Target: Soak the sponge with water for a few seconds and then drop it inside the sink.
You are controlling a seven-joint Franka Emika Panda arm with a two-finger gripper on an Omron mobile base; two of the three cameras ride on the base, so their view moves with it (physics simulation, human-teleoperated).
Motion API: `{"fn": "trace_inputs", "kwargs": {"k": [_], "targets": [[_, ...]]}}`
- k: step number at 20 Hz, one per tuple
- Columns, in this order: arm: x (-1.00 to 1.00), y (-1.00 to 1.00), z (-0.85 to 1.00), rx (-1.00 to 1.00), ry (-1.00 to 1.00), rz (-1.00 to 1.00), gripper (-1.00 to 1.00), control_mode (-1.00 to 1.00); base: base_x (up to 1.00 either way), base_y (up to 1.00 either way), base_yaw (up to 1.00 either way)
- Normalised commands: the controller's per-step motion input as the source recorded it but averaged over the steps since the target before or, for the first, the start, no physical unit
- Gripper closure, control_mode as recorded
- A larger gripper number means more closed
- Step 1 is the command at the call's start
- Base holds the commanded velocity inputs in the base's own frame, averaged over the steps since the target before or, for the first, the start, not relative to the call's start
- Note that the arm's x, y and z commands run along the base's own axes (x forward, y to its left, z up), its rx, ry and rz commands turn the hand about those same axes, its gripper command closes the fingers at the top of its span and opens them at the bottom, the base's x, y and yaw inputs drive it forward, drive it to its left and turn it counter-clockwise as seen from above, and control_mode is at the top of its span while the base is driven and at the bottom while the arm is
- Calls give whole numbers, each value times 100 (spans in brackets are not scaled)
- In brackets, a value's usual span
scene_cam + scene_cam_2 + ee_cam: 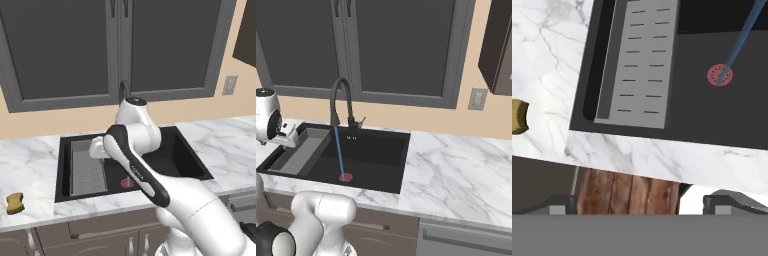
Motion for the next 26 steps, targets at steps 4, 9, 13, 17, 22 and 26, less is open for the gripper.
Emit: {"fn": "trace_inputs", "kwargs": {"k": [4, 9, 13, 17, 22, 26], "targets": [[33, 75, -15, -4, 0, 0, -100, -100, 0, 0, 0], [22, 78, -18, -1, 0, 0, -100, -100, 0, 0, 0], [19, 78, -19, 0, 2, 0, -100, -100, 0, 0, 0], [19, 74, -23, 0, 1, 0, -100, -100, 0, 0, 0], [13, 72, -21, 0, 0, 0, -100, -100, 0, 0, 0], [2, 68, -3, 0, 0, 0, -100, -100, 0, 0, 0]]}}
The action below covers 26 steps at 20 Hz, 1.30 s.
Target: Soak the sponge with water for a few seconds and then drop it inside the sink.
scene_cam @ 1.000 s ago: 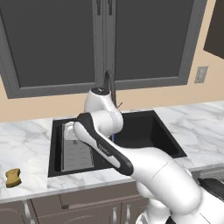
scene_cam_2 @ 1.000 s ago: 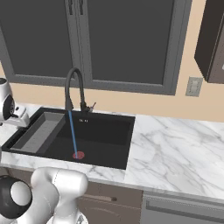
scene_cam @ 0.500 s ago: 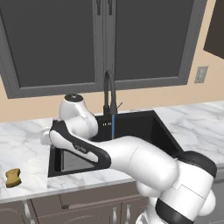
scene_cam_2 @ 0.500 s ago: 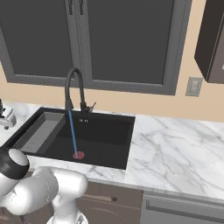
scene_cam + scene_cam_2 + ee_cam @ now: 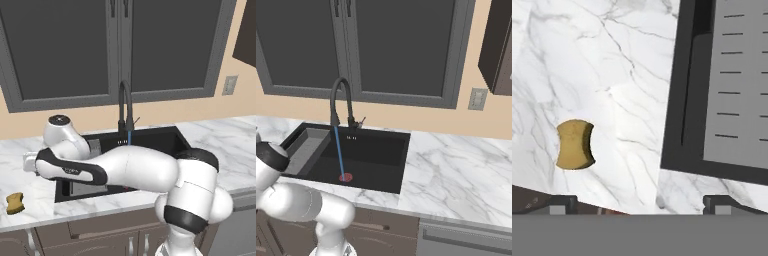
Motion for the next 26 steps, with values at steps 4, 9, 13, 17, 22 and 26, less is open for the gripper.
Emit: {"fn": "trace_inputs", "kwargs": {"k": [4, 9, 13, 17, 22, 26], "targets": [[0, 54, 0, 0, 0, 0, -100, -100, 0, 0, 0], [0, 33, 0, 0, 0, 3, -100, -100, 0, 0, 0], [0, 2, -1, 0, 0, 1, -100, -100, 0, 0, 0], [0, 0, -9, 0, 0, 0, -100, -100, 0, 0, 0], [0, 4, -24, 0, 0, 0, -100, -100, 0, 0, 0], [0, 8, -34, 0, 0, 0, -100, -100, 0, 0, 0]]}}
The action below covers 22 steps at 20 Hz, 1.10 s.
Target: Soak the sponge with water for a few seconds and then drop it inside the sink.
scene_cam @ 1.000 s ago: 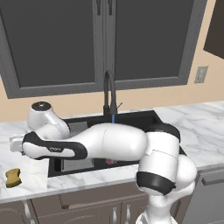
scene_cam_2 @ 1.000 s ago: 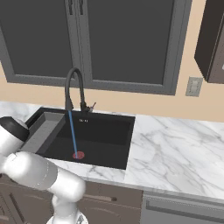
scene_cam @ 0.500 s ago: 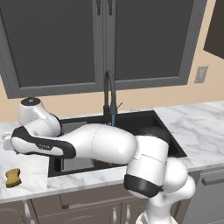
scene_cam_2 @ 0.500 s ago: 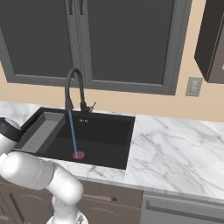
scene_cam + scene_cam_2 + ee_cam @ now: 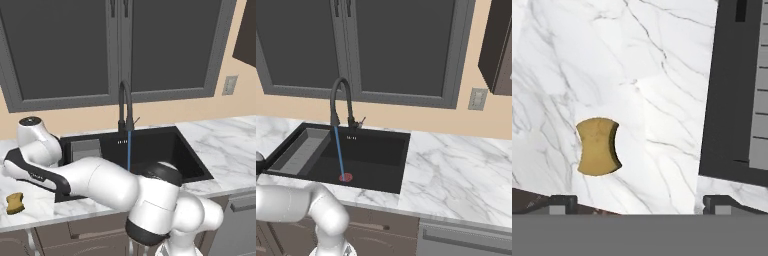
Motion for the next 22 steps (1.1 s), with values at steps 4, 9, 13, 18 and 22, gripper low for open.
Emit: {"fn": "trace_inputs", "kwargs": {"k": [4, 9, 13, 18, 22], "targets": [[0, 10, -31, 1, 0, 0, -100, -100, 0, 0, 0], [0, 17, -9, 3, 0, 4, -100, -100, 0, 0, 0], [0, 34, -7, 4, 0, 14, -100, -100, 0, 0, 0], [0, 27, -11, 0, 0, 15, -100, -100, 0, 0, 0], [0, 10, -4, 0, 0, 8, -100, -100, 0, 0, 0]]}}
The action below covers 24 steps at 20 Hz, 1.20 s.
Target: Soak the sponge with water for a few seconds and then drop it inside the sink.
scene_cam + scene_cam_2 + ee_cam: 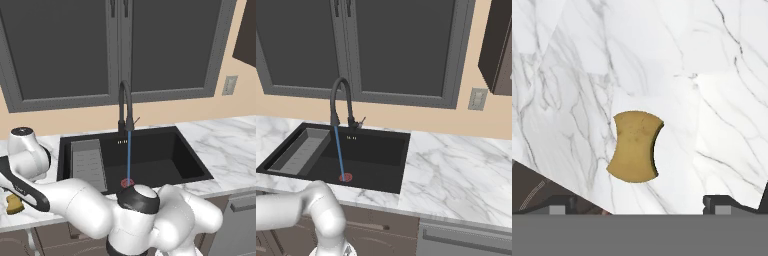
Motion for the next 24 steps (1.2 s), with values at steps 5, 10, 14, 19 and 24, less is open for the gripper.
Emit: {"fn": "trace_inputs", "kwargs": {"k": [5, 10, 14, 19, 24], "targets": [[0, 9, -9, 0, 0, 1, -100, -100, 0, 0, 0], [0, 5, -12, 0, 0, 0, -100, -100, 0, 0, 0], [0, 7, -16, 0, 2, 0, -100, -100, 0, 0, 0], [0, 14, -23, 0, 4, 0, -100, -100, 0, 0, 0], [13, 15, -22, -1, 5, -3, -100, -100, 0, 0, 0]]}}
